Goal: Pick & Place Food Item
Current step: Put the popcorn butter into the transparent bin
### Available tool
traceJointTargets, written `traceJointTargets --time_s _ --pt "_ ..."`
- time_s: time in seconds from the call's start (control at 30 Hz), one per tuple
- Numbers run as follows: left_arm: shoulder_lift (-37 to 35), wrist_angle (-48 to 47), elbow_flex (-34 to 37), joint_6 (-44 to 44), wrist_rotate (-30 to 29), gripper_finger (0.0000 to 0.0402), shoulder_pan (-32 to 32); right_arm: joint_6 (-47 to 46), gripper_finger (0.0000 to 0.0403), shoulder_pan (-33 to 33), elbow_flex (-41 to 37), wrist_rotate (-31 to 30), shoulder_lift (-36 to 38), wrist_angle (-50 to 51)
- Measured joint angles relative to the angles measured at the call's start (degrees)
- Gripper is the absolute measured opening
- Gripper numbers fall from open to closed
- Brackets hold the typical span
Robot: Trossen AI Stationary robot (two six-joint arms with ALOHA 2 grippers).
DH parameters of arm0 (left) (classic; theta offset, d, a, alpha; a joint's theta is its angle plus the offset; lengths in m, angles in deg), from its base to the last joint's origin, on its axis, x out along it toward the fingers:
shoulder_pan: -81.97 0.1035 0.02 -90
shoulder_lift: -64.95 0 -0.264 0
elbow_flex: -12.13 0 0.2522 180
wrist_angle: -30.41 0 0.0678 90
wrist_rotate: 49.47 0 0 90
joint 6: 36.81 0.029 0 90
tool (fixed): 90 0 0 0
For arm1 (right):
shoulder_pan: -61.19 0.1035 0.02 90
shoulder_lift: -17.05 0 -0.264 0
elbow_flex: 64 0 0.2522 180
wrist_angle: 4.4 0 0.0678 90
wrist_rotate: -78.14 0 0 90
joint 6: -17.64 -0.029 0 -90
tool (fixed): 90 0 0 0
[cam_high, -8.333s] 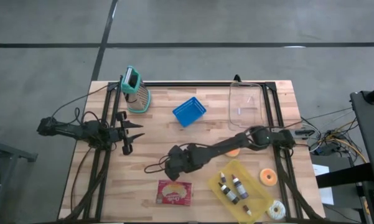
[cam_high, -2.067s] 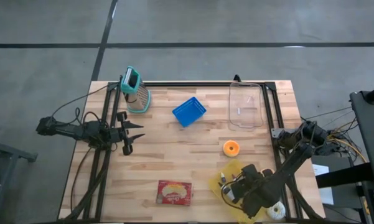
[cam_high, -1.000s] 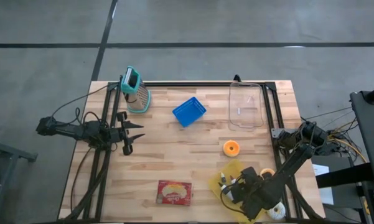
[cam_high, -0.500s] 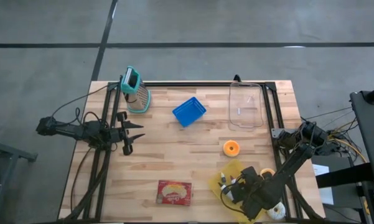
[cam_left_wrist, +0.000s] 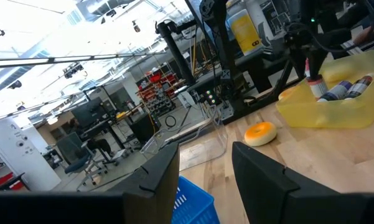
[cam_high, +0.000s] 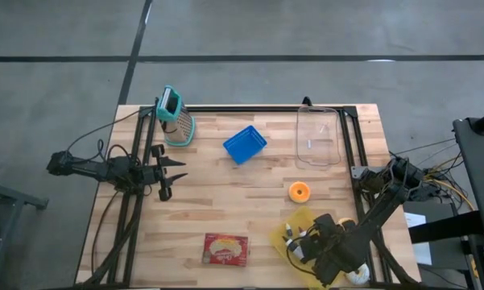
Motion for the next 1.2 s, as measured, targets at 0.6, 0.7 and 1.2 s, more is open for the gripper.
traceJointTargets --time_s 0.6,0.7,1.2 --pt "0.00 -0.02 0.00 0.00 0.00 0.0152 -0.01 -0.08 0.0164 -4.52 6.45 -10.90 0.07 12.55" --pt "0.00 -0.02 0.00 -0.01 0.00 0.0152 0.01 0.09 0.0165 -6.41 6.45 -12.72 0.07 12.46" --pt "0.00 -0.01 0.00 0.00 0.00 0.0152 0.01 4.55 0.0179 -18.89 6.74 -14.29 0.06 6.73"
